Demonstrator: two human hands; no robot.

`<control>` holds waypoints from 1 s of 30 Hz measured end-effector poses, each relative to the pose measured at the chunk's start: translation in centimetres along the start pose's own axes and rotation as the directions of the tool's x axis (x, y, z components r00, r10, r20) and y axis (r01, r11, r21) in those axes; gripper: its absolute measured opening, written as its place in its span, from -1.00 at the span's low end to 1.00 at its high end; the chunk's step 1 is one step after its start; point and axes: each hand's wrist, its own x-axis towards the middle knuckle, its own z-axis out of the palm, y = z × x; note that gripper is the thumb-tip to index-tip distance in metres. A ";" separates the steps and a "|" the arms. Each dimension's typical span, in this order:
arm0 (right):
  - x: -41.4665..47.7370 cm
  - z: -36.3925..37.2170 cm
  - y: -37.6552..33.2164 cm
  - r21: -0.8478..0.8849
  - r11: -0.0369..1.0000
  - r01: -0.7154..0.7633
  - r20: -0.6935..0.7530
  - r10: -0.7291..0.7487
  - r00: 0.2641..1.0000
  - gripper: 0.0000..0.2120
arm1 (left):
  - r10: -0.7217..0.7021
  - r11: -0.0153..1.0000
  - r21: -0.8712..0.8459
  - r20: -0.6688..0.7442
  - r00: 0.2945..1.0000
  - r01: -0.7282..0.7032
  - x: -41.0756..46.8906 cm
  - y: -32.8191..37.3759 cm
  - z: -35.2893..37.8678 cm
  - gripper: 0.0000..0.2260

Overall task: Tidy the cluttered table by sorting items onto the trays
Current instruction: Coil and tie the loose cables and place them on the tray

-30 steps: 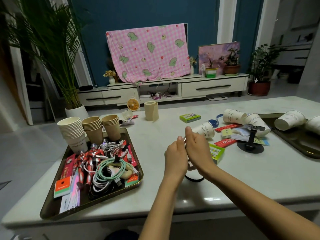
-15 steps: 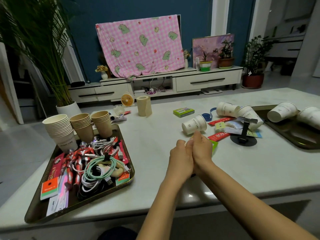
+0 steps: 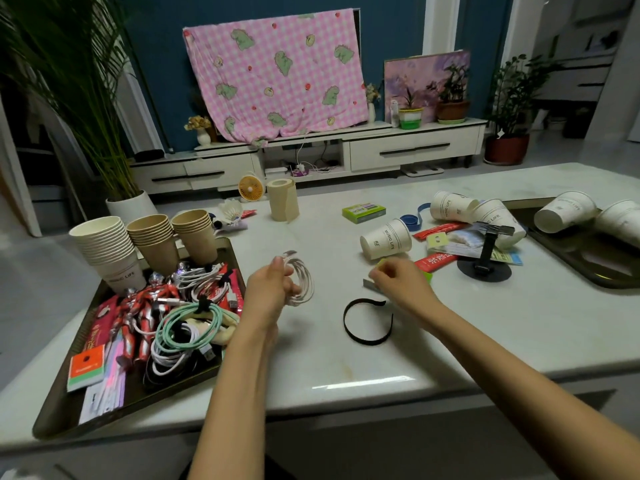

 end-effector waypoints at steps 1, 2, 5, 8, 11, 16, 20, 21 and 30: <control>-0.2 0.0 0.6 -0.092 0.996 0.002 0.015 -0.001 1.000 -0.85 | -0.008 1.000 0.005 -0.008 1.000 0.008 0.2 -0.3 -0.2 -0.70; -0.5 0.3 1.1 -0.179 0.984 0.008 0.012 -0.006 1.000 -0.82 | -0.024 1.000 0.008 -0.010 1.000 0.024 0.3 -0.6 -0.2 -0.69; -1.0 1.5 1.5 -0.493 0.870 -0.004 -0.058 -0.028 0.998 -0.57 | -0.107 0.994 0.012 -0.018 0.994 0.107 0.1 -1.5 0.8 -0.66; -0.6 3.1 1.0 -0.676 0.734 -0.068 -0.046 0.050 0.998 -0.42 | -0.101 0.993 0.051 -0.058 0.993 0.104 -0.2 -2.2 1.9 -0.60; 0.4 4.9 0.3 -0.739 0.669 -0.076 0.008 0.121 0.993 -0.46 | -0.060 0.990 0.126 -0.076 0.995 0.070 -0.6 -2.5 2.3 -0.60; 1.3 5.3 -1.5 -0.659 0.745 -0.109 0.111 0.239 0.965 -0.69 | -0.064 0.979 0.192 -0.047 0.997 0.072 -0.5 -2.2 1.4 -0.67; 0.9 4.0 -1.8 -0.404 0.911 -0.082 0.188 0.170 0.967 -0.91 | -0.063 0.979 0.198 0.109 0.992 0.040 -0.6 -2.1 0.7 -0.66; 0.6 3.5 -2.0 -0.262 0.961 -0.092 0.185 0.144 0.972 -0.90 | -0.048 0.982 0.189 0.129 0.990 0.023 -0.7 -2.1 0.6 -0.67; -3.9 1.7 -5.3 0.533 0.808 -0.252 0.350 0.060 0.935 -0.80 | 0.022 0.957 0.286 0.073 0.997 -0.042 -1.8 -1.6 1.9 -0.65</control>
